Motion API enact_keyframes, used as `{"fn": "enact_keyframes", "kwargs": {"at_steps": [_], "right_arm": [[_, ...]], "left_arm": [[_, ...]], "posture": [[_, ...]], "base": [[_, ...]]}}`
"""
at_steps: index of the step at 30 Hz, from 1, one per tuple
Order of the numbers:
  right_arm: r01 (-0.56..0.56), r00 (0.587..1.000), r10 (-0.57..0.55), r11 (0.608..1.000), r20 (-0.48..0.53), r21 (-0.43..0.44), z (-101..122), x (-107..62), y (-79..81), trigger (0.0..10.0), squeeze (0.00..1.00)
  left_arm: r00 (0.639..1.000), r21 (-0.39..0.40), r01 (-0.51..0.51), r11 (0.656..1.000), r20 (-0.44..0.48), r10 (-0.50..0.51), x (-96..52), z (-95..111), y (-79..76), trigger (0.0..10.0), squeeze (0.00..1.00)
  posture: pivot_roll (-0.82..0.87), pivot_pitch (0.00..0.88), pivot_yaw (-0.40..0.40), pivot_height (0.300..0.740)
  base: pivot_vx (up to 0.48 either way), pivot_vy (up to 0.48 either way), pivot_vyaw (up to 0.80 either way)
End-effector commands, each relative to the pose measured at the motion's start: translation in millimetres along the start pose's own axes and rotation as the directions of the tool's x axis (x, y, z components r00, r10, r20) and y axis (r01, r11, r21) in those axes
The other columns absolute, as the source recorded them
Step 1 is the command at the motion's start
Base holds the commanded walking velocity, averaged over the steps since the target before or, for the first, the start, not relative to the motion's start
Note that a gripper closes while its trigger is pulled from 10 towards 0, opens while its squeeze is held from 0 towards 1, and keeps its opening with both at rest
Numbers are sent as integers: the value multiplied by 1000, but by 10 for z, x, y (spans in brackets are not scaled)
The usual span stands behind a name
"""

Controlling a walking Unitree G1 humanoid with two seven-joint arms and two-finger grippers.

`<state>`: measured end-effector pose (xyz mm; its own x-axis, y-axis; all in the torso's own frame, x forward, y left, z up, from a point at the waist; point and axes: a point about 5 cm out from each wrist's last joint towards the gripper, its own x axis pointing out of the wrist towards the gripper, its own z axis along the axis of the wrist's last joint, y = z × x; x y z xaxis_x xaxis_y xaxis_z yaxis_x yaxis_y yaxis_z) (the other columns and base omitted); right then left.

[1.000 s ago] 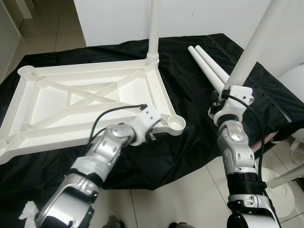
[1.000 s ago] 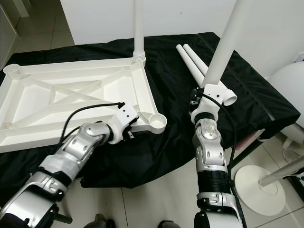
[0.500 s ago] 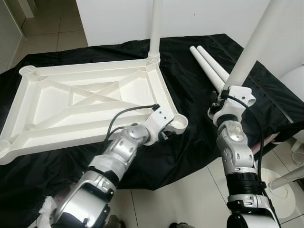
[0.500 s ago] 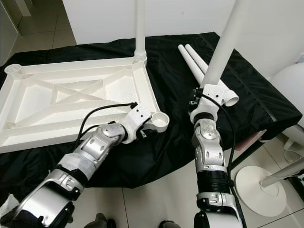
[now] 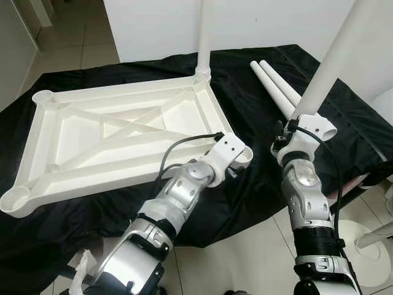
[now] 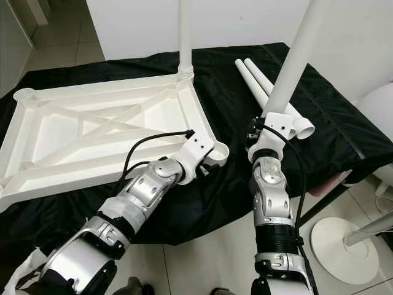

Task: Building children table

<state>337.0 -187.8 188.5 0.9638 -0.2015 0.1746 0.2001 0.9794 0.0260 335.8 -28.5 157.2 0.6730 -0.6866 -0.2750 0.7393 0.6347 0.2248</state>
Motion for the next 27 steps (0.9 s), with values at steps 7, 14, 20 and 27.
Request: {"fn": "enact_keyframes", "kwargs": {"at_steps": [7,14,20,27], "right_arm": [[7,1000,-7,1000,6,-2,1,-27,-2,10000,0],[-86,995,86,996,48,-2,42,-33,124,10000,0],[-187,979,188,982,80,-27,72,-29,283,10000,0],[-299,950,303,953,82,-58,50,7,483,10000,0]], "left_arm": [[984,47,97,994,146,-103,12,289,-255,10000,0],[963,35,121,992,238,-126,-141,350,-44,10000,0],[956,23,107,994,271,-110,-295,347,211,10000,0],[964,-5,15,1000,267,-13,-457,276,524,10000,0]], "posture": [[-59,48,69,740],[-48,44,66,740],[-33,44,56,740],[-12,56,38,740]], "base": [[0,0,0],[0,0,0],[0,0,0],[0,0,0]]}}
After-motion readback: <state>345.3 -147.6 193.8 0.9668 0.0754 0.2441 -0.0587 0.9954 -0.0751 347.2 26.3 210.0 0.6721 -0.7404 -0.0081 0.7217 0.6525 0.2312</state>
